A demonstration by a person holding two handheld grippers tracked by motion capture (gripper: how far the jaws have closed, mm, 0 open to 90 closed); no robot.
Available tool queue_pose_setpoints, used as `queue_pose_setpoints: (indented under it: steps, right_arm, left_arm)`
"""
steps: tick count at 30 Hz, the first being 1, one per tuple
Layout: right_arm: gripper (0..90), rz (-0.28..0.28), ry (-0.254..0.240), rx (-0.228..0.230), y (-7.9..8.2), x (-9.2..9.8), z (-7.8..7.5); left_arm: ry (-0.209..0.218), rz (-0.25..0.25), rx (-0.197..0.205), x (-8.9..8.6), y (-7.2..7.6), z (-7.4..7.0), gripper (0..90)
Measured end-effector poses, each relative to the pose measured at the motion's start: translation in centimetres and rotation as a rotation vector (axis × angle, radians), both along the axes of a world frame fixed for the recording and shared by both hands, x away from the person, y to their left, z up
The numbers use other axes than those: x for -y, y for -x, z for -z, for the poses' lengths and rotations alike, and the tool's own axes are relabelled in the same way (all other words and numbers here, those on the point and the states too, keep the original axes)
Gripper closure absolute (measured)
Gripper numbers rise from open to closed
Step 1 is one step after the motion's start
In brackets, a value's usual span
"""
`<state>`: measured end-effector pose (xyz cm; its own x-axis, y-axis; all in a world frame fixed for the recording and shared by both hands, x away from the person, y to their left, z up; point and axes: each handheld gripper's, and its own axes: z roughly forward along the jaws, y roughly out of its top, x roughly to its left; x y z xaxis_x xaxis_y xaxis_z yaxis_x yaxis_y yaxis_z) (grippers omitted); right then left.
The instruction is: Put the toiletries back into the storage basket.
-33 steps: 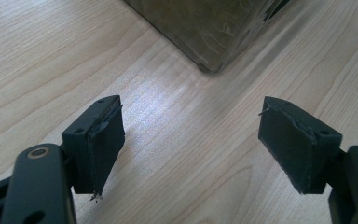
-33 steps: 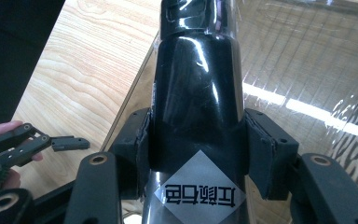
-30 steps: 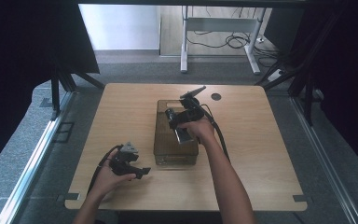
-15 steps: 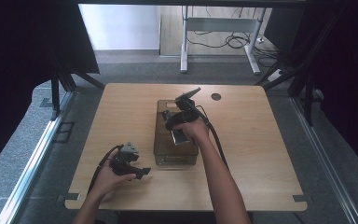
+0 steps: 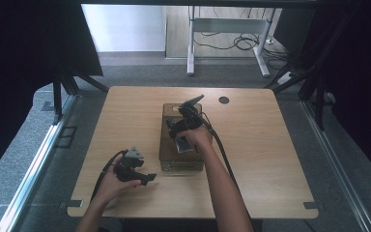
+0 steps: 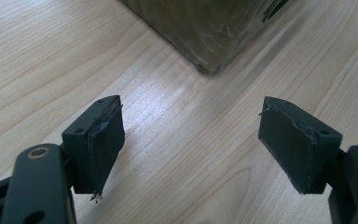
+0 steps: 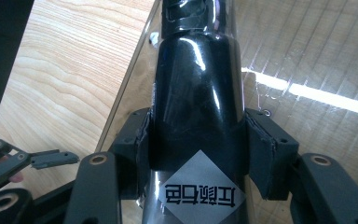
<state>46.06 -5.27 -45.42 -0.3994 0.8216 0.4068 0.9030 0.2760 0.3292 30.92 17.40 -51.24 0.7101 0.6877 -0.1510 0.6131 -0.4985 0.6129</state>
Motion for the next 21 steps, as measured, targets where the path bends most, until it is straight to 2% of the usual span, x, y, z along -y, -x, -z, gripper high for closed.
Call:
queue_pose_setpoints:
  steps: [6, 16, 21]
  right_arm:
    - [46.2, 0.017, 0.009, -0.009, 0.0, -0.3, 0.7]
    - [46.0, 0.026, 0.022, -0.027, 0.2, -1.2, 2.1]
    - [46.0, 0.031, 0.026, -0.031, 0.2, -1.4, 2.6]
  left_arm:
    - [-0.01, 0.01, -0.002, 0.2, 0.0, 0.1, 22.8]
    - [0.002, 0.002, -0.004, 0.3, 0.1, 0.0, 22.8]
    - [-0.006, 0.014, 0.0, 0.2, 0.0, 0.0, 22.9]
